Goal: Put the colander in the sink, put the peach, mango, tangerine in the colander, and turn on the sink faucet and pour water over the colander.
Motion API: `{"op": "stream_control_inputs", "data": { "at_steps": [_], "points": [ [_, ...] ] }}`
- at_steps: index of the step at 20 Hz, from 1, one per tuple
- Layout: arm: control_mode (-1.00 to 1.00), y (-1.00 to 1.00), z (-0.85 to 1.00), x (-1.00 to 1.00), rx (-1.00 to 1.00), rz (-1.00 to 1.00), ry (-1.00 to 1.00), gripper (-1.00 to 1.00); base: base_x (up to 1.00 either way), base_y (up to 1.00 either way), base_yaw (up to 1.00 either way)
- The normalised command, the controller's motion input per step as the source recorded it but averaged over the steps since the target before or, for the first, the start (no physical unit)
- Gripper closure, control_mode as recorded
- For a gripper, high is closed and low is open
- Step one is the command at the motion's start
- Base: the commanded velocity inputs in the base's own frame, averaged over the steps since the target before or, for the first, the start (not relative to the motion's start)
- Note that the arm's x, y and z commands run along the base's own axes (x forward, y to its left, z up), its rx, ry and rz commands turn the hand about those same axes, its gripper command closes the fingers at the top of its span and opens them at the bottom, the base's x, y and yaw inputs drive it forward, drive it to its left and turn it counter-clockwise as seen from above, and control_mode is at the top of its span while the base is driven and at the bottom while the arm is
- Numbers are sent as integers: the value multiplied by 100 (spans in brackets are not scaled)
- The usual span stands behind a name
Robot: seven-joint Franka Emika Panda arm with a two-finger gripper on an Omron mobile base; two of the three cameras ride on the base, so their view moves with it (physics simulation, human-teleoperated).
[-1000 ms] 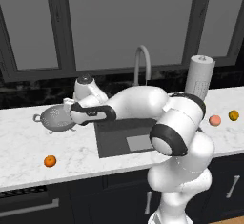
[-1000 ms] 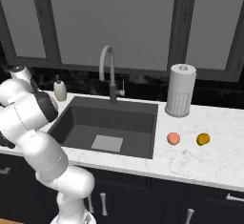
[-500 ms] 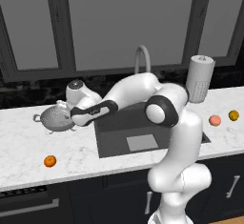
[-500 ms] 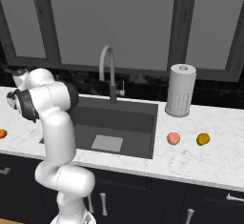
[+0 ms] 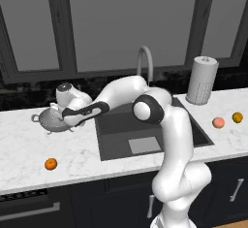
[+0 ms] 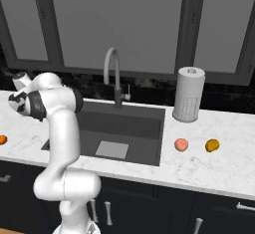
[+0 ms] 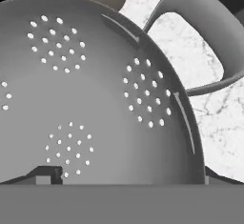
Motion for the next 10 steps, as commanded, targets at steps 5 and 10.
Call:
{"op": "stream_control_inputs", "data": {
  "at_steps": [5, 10],
  "points": [
    [-100, 0, -46, 17, 0, -4, 6, 100, 0, 0, 0],
    [-100, -36, -30, -14, 11, -15, 0, 100, 0, 0, 0]
  ]
}}
